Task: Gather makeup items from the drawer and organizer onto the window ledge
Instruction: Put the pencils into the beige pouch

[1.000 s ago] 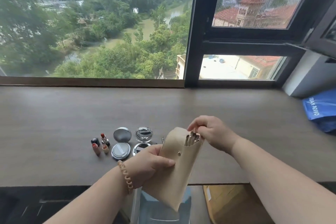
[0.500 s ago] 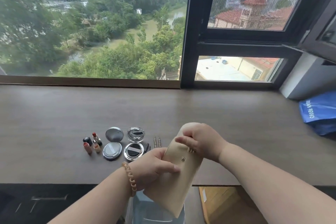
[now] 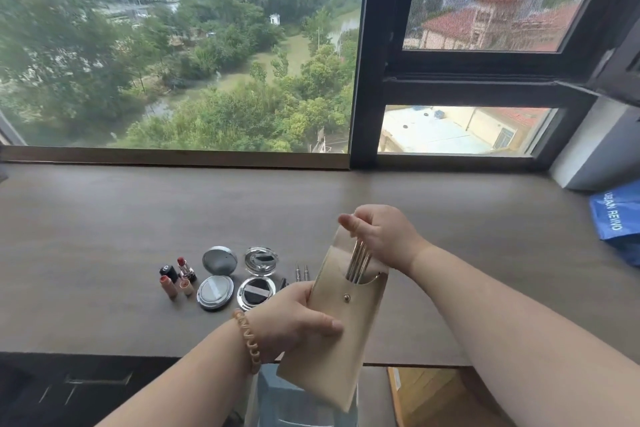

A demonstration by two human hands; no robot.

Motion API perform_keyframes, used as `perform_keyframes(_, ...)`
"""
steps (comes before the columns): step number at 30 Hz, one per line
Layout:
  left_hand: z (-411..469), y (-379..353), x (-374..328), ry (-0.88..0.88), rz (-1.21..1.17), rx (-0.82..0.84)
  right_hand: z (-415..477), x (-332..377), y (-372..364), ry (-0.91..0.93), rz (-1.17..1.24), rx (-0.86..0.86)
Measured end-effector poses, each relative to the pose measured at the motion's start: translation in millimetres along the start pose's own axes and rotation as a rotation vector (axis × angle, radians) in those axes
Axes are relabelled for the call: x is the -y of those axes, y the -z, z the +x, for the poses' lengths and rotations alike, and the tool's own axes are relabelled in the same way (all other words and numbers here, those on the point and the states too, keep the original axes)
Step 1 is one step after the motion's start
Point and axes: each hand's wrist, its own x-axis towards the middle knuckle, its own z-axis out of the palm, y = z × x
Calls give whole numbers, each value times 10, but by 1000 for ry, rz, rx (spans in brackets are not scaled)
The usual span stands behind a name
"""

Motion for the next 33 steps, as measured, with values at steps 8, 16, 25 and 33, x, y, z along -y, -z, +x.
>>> perform_keyframes(8, 158, 139, 15, 22, -69, -62, 62, -97, -49, -110, 255, 44)
perform_keyframes(16, 300, 113, 54, -4, -205, -168, 9, -286, -112, -378, 365, -361)
perform_keyframes(25, 621, 43, 352, 78, -44, -336, -203, -607, -635, -532, 532, 20)
perform_keyframes(33, 778, 119, 879, 294, 532, -532, -140, -1134, -1054, -664, 441, -29)
